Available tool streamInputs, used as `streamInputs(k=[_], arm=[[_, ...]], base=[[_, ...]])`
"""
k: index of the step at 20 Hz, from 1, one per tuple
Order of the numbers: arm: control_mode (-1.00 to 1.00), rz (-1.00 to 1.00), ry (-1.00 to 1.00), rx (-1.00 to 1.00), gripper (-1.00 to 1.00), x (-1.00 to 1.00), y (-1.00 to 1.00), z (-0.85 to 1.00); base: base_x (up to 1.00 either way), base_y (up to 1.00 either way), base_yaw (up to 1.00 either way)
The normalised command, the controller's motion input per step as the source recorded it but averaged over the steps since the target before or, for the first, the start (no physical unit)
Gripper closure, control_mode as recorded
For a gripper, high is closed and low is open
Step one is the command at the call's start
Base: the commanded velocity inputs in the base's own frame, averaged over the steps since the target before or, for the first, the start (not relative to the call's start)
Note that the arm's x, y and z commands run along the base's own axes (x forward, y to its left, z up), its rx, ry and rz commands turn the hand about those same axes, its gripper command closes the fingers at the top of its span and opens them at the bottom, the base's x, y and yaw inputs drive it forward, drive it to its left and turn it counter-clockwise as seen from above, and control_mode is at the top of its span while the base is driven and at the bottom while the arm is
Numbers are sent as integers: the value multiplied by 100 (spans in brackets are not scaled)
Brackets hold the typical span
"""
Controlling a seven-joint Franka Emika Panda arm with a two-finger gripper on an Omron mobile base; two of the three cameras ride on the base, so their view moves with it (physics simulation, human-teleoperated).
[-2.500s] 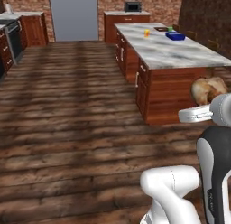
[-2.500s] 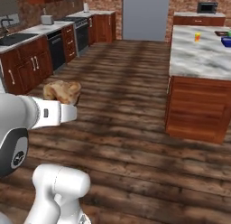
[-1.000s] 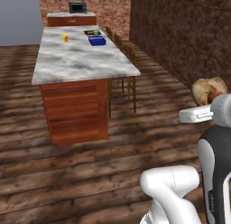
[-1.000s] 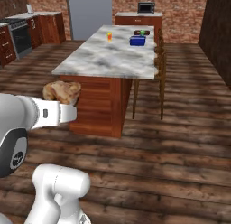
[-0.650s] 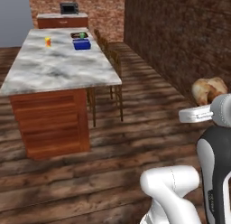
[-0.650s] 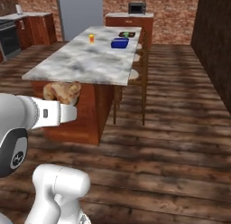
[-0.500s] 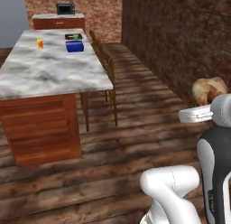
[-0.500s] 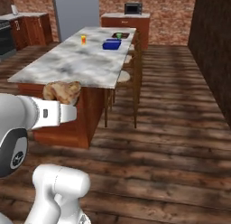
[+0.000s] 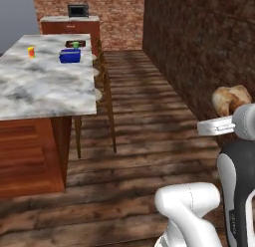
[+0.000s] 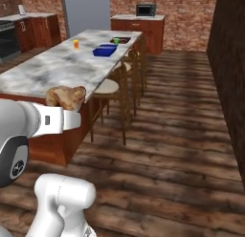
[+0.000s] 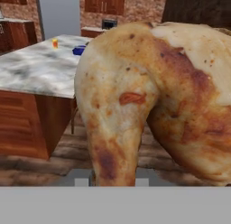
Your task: Gather the broccoli and sweet potato from the fridge and place them on a tray on the dining counter. Then gather the chicken drumstick and fish from the fridge and place them on the other tray.
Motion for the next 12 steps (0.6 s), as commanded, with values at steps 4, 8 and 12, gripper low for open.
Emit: streamInputs(k=[4,8,12], arm=[[100,0,0,0,100,0,0,0],[100,0,0,0,100,0,0,0],[100,0,0,0,100,0,0,0]], base=[[72,-100,36],[68,-100,38],[78,-100,40]])
